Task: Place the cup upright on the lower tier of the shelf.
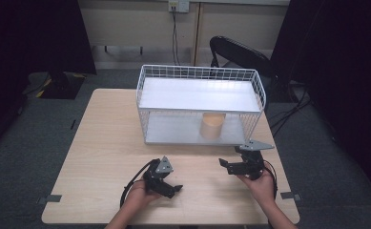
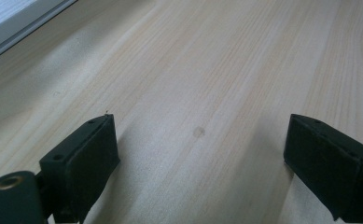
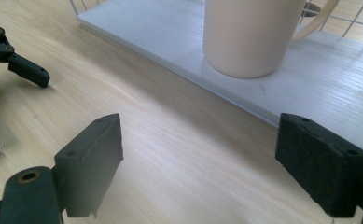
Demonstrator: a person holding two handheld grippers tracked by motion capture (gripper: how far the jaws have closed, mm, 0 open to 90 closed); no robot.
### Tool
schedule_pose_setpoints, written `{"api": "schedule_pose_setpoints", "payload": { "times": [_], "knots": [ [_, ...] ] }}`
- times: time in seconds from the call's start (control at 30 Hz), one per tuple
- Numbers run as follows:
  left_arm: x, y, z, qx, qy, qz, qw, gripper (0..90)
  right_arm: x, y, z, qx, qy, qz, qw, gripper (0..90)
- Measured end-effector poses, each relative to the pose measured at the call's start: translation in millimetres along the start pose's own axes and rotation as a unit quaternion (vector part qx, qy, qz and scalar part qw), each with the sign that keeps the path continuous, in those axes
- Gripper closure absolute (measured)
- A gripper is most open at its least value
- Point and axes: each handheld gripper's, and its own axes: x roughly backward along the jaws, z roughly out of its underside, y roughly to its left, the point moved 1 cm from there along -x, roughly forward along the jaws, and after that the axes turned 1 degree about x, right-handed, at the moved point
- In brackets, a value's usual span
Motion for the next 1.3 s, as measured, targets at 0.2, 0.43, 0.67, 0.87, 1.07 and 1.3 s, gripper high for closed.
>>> {"api": "schedule_pose_setpoints", "payload": {
  "times": [0.2,0.43,0.67,0.87,1.07,1.3],
  "knots": [
    [0.0,0.0,0.0,0.0,0.0,0.0,1.0,9.4,6.7,-5.3,8.4,-0.001,0.002,0.001,1.0,14.6],
    [0.0,0.0,0.0,0.0,0.0,0.0,1.0,9.5,11.3,-9.1,15.5,0.0,0.007,0.003,1.0,14.6],
    [0.1,0.0,0.0,0.0,0.0,0.0,1.0,9.4,16.1,-11.1,22.6,0.001,0.011,0.001,0.9999,14.7],
    [0.0,0.0,0.0,0.0,0.0,0.0,1.0,9.4,20.0,-13.9,29.9,0.004,0.017,0.002,0.9999,14.8],
    [0.0,0.0,0.0,0.0,0.0,0.0,1.0,9.5,23.9,-17.8,38.6,0.001,0.024,0.004,0.9997,14.8],
    [0.0,-0.1,-0.1,0.0,0.001,-0.001,1.0,9.4,28.1,-21.9,48.1,-0.001,0.029,0.007,0.9996,14.9]
  ]
}}
